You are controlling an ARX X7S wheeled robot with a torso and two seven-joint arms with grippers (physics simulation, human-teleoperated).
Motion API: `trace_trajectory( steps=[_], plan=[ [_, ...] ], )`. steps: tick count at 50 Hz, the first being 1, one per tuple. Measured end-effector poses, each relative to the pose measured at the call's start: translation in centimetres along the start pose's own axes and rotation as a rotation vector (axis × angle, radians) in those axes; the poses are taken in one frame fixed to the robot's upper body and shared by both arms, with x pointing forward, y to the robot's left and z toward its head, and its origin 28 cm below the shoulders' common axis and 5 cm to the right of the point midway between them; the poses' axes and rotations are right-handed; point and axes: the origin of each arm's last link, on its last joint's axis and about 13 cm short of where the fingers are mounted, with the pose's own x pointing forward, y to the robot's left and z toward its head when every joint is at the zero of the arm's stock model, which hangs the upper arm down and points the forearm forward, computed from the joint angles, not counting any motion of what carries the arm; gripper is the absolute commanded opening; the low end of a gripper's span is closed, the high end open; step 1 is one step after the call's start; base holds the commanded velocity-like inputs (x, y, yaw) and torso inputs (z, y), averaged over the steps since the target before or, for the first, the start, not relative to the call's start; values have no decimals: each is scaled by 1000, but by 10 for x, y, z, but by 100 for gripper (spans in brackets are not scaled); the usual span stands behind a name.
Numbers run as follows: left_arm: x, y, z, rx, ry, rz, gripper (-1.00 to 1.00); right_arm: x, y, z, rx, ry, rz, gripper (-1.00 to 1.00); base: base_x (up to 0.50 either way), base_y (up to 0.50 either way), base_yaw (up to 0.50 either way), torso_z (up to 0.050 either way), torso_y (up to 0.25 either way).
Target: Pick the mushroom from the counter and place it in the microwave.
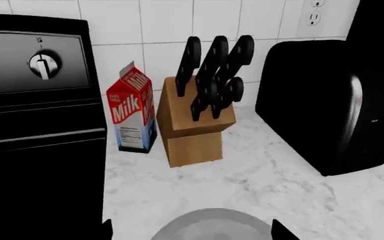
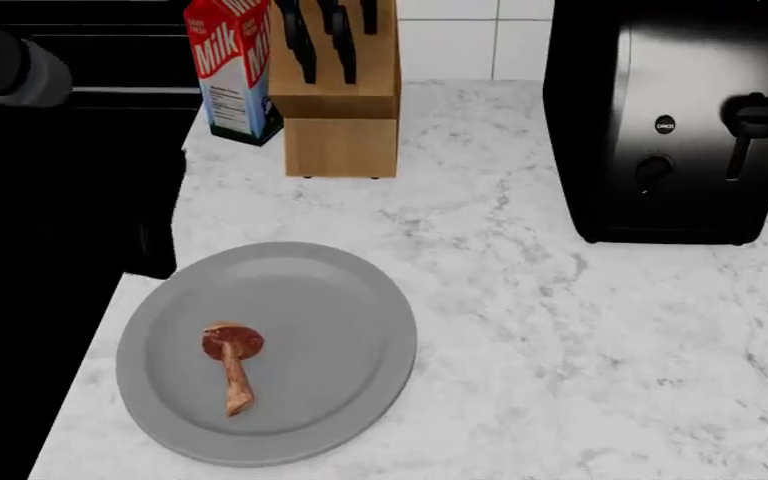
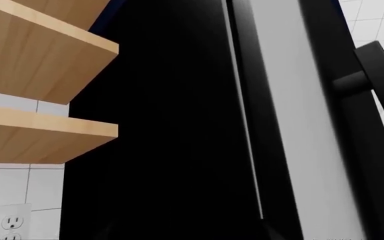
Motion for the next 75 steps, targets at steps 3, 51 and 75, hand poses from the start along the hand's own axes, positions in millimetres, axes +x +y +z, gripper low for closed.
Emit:
trace_trajectory(
  steps=[3,51,75],
  plan=[
    [-3,-2,0,-3,61,-14,100,0,0,-1,2,2,0,100,0,0,0,0,0],
    [18,-8,-27,11,411,-121,100,-2,7,-3,13,7,37,100,0,0,0,0,0],
    [42,-9,-45,-35,466,-113,100,-2,9,-5,13,12,51,100,0,0,0,0,0]
  ],
)
